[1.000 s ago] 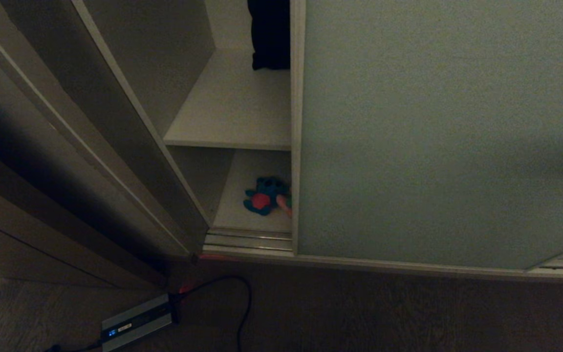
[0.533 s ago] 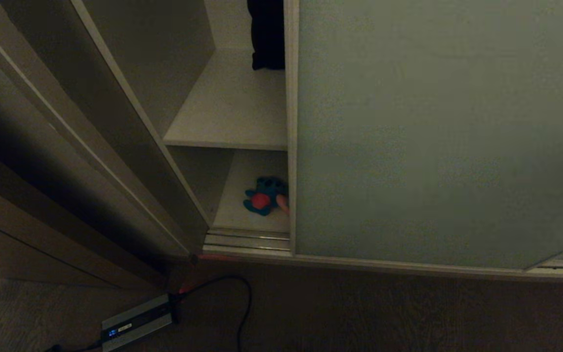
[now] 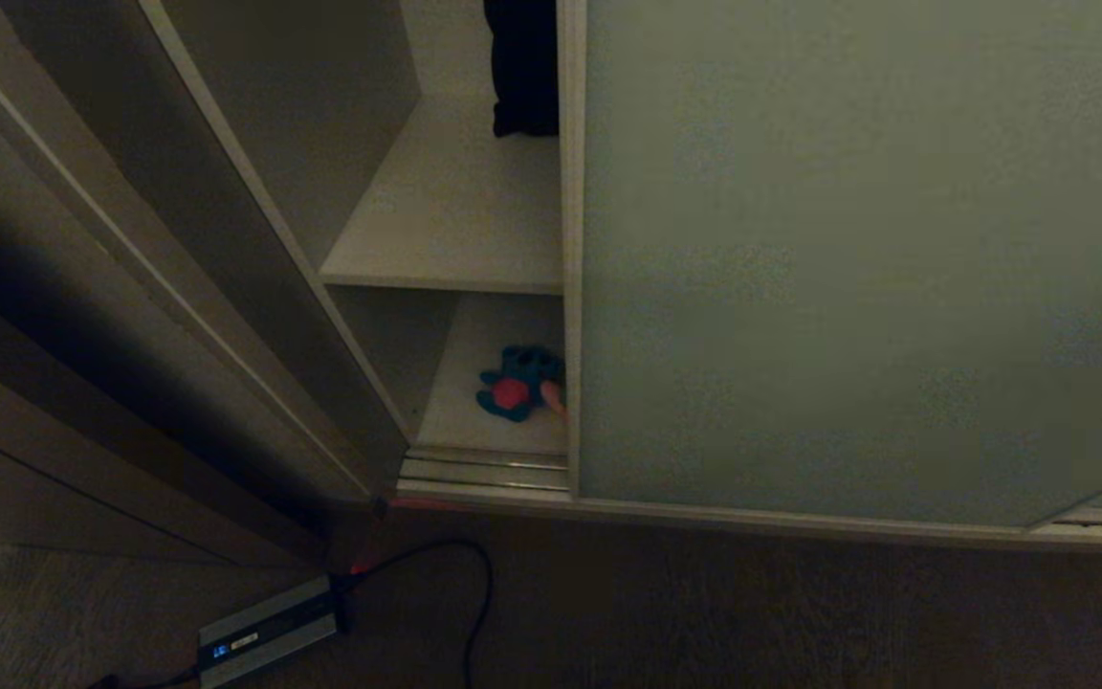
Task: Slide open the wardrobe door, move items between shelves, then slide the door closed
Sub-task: Close the door
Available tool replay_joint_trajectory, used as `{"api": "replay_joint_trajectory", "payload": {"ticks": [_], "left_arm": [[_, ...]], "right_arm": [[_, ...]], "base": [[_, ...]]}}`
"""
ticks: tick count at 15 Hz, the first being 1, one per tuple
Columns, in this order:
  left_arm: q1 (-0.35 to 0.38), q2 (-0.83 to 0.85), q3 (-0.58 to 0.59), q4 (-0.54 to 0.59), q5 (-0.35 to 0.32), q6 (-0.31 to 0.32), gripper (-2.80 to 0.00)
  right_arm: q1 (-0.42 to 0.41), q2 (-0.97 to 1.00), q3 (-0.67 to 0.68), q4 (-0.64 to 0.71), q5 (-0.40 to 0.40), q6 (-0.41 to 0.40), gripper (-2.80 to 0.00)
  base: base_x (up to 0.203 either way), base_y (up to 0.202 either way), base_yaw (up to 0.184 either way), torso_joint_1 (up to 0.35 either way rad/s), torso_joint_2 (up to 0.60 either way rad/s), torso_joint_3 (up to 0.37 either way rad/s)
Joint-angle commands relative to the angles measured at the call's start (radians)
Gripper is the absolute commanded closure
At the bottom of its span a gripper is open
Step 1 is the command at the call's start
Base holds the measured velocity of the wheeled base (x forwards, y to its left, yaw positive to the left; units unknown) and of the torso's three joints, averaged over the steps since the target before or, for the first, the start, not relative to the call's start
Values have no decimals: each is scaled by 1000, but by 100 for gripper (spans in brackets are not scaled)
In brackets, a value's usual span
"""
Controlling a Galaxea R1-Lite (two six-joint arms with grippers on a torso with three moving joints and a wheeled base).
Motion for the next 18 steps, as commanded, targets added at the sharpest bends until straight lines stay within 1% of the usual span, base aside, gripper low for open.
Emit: {"api": "replay_joint_trajectory", "payload": {"ticks": [1, 4, 7, 9, 11, 13, 14, 15, 18], "left_arm": [[0, 2, 0, 0, 0, 0, 0], [0, 2, 0, 0, 0, 0, 0], [0, 2, 0, 0, 0, 0, 0], [0, 2, 0, 0, 0, 0, 0], [0, 2, 0, 0, 0, 0, 0], [0, 2, 0, 0, 0, 0, 0], [0, 2, 0, 0, 0, 0, 0], [0, 2, 0, 0, 0, 0, 0], [0, 2, 0, 0, 0, 0, 0]], "right_arm": [[32, 35, -21, -6, 4, 9, 0], [65, 44, -17, -12, 4, 12, 0], [72, 52, -20, -15, 5, 14, 0], [89, 56, -14, -49, 5, 15, 0], [101, 41, 3, -51, 4, 17, 0], [107, -5, 61, -53, 11, 40, 0], [112, -25, 85, -54, 28, 44, 0], [116, -46, 107, -54, 44, 45, 0], [132, -100, 162, -55, 49, 46, 0]], "base": [[0, 0, 0, 0, 0, 0], [0, 0, 0, 0, 0, 0], [0, 0, 0, 0, 0, 0], [0, 0, 0, 0, 0, 0], [0, 0, 0, 0, 0, 0], [0, 0, 0, 0, 0, 0], [0, 0, 0, 0, 0, 0], [0, 0, 0, 0, 0, 0], [0, 0, 0, 0, 0, 0]]}}
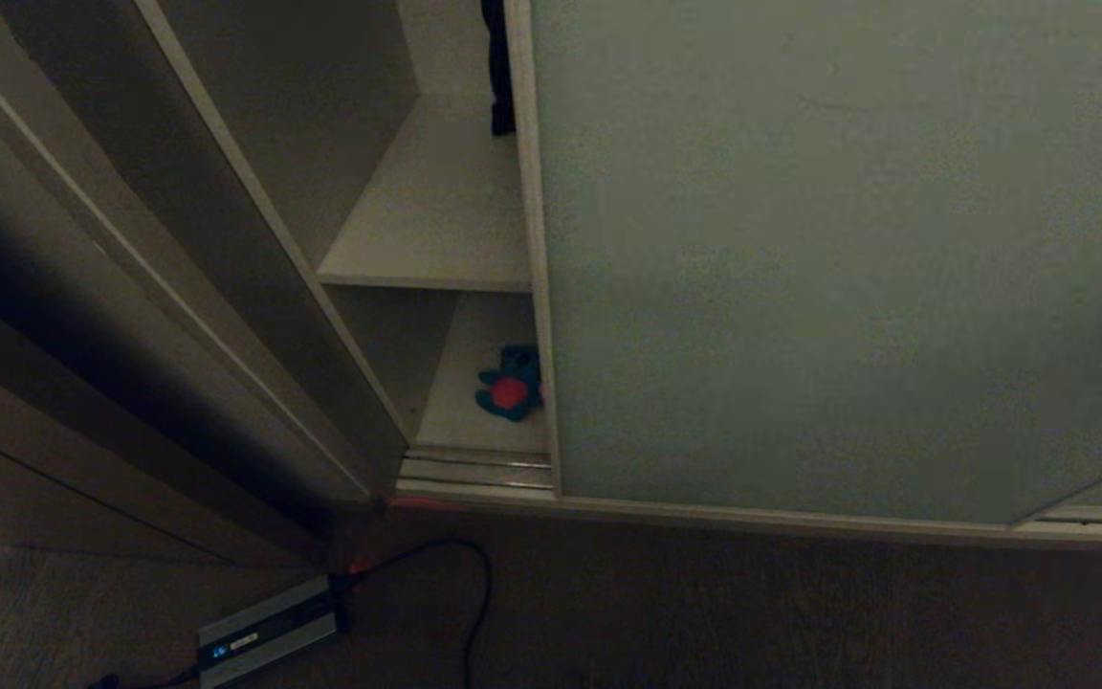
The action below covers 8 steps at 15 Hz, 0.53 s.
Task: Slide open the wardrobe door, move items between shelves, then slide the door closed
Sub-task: Close the door
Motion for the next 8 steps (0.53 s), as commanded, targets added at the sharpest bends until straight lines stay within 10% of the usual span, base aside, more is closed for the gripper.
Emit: {"api": "replay_joint_trajectory", "payload": {"ticks": [1, 8], "left_arm": [[0, 2, 0, 0, 0, 0, 0], [0, 2, 0, 0, 0, 1, 0]], "right_arm": [[8, -78, 54, -5, 8, 1, 0], [21, -263, 272, -5, 63, -3, 0]], "base": [[0, 0, 0, 0, 0, 0], [0, 0, 0, 0, 0, 0]]}}
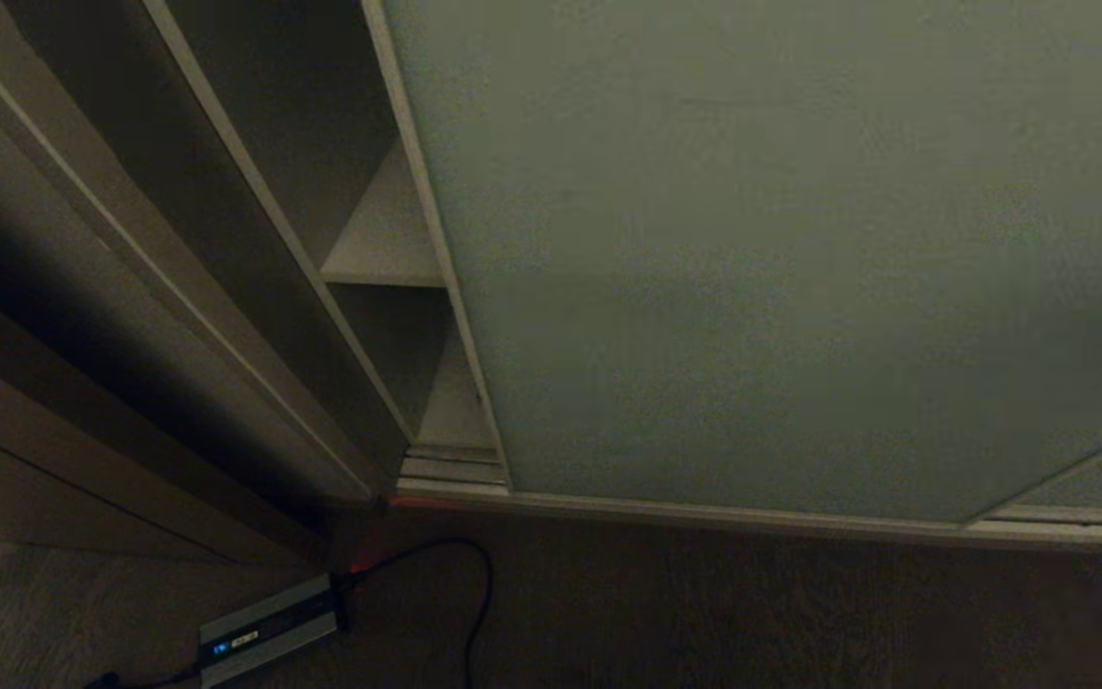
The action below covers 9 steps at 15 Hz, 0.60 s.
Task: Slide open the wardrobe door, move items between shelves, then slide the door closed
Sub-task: Close the door
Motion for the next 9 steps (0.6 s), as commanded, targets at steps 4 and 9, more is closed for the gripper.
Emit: {"api": "replay_joint_trajectory", "payload": {"ticks": [4, 9], "left_arm": [[0, 2, 0, 0, 0, 0, 0], [0, 2, 0, 0, 0, 1, 0]], "right_arm": [[16, -153, 148, -1, 54, -4, 0], [19, -224, 225, -1, 83, -5, 0]], "base": [[0, 0, 0, 0, 0, 0], [0, 0, 0, 0, 0, 0]]}}
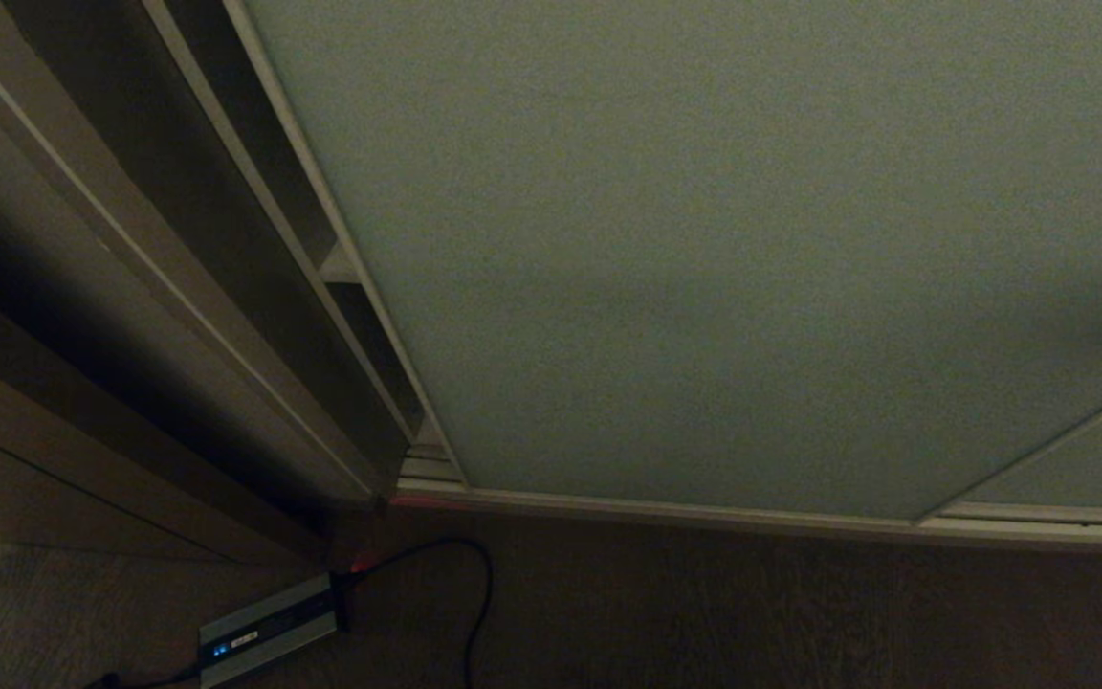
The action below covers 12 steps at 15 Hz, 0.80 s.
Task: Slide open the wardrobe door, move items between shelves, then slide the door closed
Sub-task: Close the door
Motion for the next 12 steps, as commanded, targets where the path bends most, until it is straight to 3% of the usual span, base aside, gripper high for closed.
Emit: {"api": "replay_joint_trajectory", "payload": {"ticks": [1, 6, 8, 10, 12], "left_arm": [[0, 2, 0, 0, 0, 1, 0], [0, 2, 0, 0, 0, 1, 0], [0, 2, 0, 0, 0, 1, 0], [0, 2, 0, 0, 0, 1, 0], [0, 2, 0, 0, 0, 0, 0]], "right_arm": [[7, -63, 51, -2, 24, -1, 0], [6, -199, 108, -11, 17, 1, 0], [12, -297, 142, -14, -26, -37, 0], [53, -414, 189, -15, -135, -154, 0], [168, -540, 249, -16, -341, -249, 0]], "base": [[0, 0, 0, 0, 0, 0], [0, 0, 0, 0, 0, 0], [0, 0, 0, 0, 0, 0], [0, 0, 0, 0, 0, 0], [0, 0, 0, 0, 0, 0]]}}
